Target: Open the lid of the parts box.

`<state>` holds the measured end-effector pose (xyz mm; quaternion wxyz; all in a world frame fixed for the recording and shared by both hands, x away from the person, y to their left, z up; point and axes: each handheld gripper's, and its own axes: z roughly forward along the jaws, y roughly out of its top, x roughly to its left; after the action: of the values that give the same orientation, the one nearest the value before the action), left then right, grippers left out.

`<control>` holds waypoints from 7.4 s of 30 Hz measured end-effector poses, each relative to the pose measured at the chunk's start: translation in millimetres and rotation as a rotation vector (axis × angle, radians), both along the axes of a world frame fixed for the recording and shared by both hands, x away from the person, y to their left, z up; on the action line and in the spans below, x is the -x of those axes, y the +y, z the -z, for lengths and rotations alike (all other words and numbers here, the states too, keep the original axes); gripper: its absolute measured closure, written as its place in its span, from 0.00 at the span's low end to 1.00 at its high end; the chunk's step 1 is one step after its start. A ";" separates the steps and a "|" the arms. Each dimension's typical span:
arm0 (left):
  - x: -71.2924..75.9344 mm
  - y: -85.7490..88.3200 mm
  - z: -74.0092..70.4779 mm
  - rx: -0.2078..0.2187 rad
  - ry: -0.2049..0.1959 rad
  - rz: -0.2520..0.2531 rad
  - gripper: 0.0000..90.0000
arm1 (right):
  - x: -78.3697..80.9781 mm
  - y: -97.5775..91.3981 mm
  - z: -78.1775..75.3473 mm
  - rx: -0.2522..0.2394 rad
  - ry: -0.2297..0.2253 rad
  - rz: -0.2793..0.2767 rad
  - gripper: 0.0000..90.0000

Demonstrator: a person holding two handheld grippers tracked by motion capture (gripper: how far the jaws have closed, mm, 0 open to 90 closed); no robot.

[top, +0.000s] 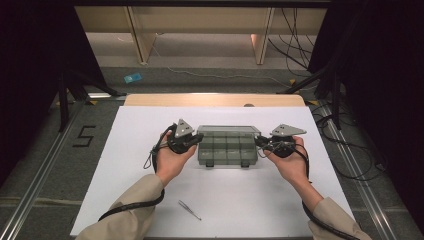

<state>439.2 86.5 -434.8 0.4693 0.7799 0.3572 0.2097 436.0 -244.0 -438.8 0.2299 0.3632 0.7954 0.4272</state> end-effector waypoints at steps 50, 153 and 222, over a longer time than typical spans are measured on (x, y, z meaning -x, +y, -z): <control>-11.7 -2.9 -4.9 -0.096 -0.156 -0.117 0.81 | -16.3 14.0 -7.9 -0.031 -0.157 0.165 0.89; -81.7 -8.1 4.5 -0.015 -0.075 -0.201 0.93 | -65.3 21.4 -1.0 -0.093 -0.120 0.274 0.94; -42.6 15.9 -2.5 -0.059 0.041 -0.109 0.06 | -61.2 12.0 -0.8 -0.095 0.033 0.122 0.20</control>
<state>481.8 102.3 -432.3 0.4267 0.7769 0.4021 0.2295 497.2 -232.0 -438.0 0.2250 0.4286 0.7544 0.4434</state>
